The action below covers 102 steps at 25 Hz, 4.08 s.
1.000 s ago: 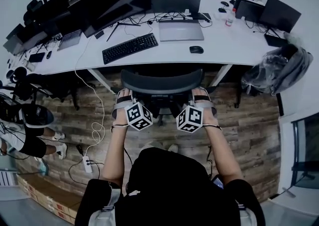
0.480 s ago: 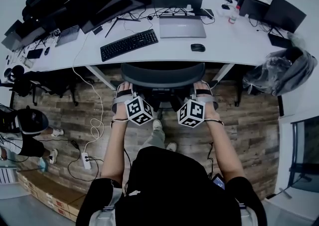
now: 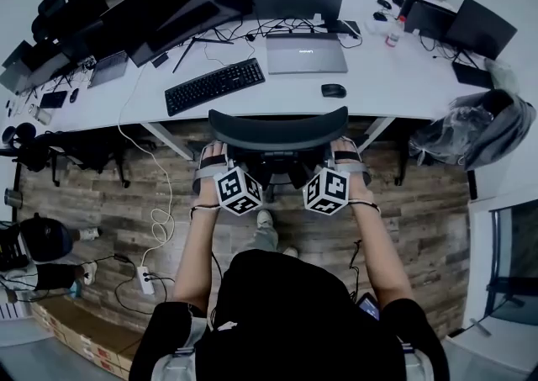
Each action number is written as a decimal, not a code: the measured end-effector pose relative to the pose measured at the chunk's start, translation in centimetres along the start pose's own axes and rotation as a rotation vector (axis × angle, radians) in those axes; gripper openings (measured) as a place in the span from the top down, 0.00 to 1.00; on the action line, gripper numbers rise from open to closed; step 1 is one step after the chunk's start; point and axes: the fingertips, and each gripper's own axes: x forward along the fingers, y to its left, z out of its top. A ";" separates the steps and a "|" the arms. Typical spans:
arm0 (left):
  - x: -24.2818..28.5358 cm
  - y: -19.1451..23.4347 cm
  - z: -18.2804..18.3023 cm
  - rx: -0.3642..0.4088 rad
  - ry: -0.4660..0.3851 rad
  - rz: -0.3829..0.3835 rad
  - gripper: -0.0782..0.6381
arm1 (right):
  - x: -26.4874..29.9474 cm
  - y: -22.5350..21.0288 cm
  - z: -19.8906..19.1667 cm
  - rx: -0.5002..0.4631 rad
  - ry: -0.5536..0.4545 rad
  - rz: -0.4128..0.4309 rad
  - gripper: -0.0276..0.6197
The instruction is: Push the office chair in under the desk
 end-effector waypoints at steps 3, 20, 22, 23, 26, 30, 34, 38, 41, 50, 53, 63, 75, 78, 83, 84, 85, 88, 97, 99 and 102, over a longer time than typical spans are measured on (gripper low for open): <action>1.0 0.7 0.3 -0.004 -0.009 -0.002 0.39 | 1.0 -1.0 -0.5 -0.002 0.006 0.000 0.49; 6.1 4.6 1.4 -0.009 -0.053 -0.027 0.39 | 6.1 -5.6 -2.0 -0.007 0.053 -0.006 0.49; 6.5 5.0 1.4 -0.010 -0.059 -0.029 0.39 | 6.6 -6.0 -2.0 -0.010 0.061 -0.011 0.49; 6.7 5.2 1.4 -0.010 -0.062 -0.031 0.39 | 6.8 -6.2 -2.1 -0.010 0.065 -0.012 0.49; 7.3 5.6 1.6 -0.007 -0.074 -0.036 0.39 | 7.4 -6.7 -2.3 -0.011 0.073 -0.019 0.49; 8.0 6.4 1.5 -0.005 -0.090 -0.037 0.39 | 8.3 -7.3 -2.2 -0.013 0.078 -0.031 0.49; 8.8 6.9 1.6 0.003 -0.091 -0.046 0.39 | 8.9 -7.9 -2.3 -0.006 0.074 -0.033 0.48; 9.2 7.5 0.9 0.011 -0.093 -0.056 0.39 | 9.5 -7.9 -1.7 0.001 0.065 -0.042 0.48; 9.6 7.9 0.7 0.017 -0.094 -0.062 0.39 | 9.9 -8.0 -1.4 0.007 0.061 -0.046 0.48; 10.3 9.0 -0.5 0.037 -0.101 -0.062 0.38 | 10.7 -7.9 -0.2 0.020 0.042 -0.059 0.48; 10.3 9.2 -0.6 0.039 -0.113 -0.060 0.38 | 10.8 -8.1 -0.1 0.019 0.048 -0.059 0.48; 10.2 9.1 -0.5 0.044 -0.133 -0.060 0.38 | 10.8 -8.0 -0.2 0.029 0.073 -0.065 0.47; 10.1 9.0 -0.4 0.042 -0.131 -0.072 0.38 | 10.7 -8.0 -0.4 0.031 0.114 -0.049 0.47; 9.9 9.0 -0.3 0.032 -0.127 -0.084 0.38 | 10.5 -8.0 -0.4 0.035 0.117 -0.040 0.47; 9.7 8.9 -0.2 0.017 -0.112 -0.099 0.38 | 10.3 -8.0 -0.4 0.036 0.115 -0.029 0.48; 9.6 8.8 -0.2 0.016 -0.104 -0.104 0.38 | 10.2 -8.0 -0.4 0.041 0.115 -0.028 0.48; 9.4 8.8 -0.2 0.014 -0.095 -0.109 0.38 | 10.0 -8.1 -0.4 0.050 0.111 -0.029 0.48; 8.9 8.7 -0.2 0.008 -0.076 -0.116 0.38 | 9.2 -8.4 -0.1 0.092 0.085 -0.036 0.48; 6.2 7.9 -0.4 -0.075 -0.092 -0.108 0.39 | 7.1 -8.5 0.6 0.194 0.021 -0.034 0.48; 5.5 7.8 -0.7 -0.081 -0.086 -0.108 0.40 | 6.5 -8.6 0.9 0.244 -0.010 -0.029 0.48; 4.3 8.1 -0.4 -0.113 -0.103 -0.085 0.42 | 5.5 -8.9 1.5 0.291 -0.049 -0.030 0.48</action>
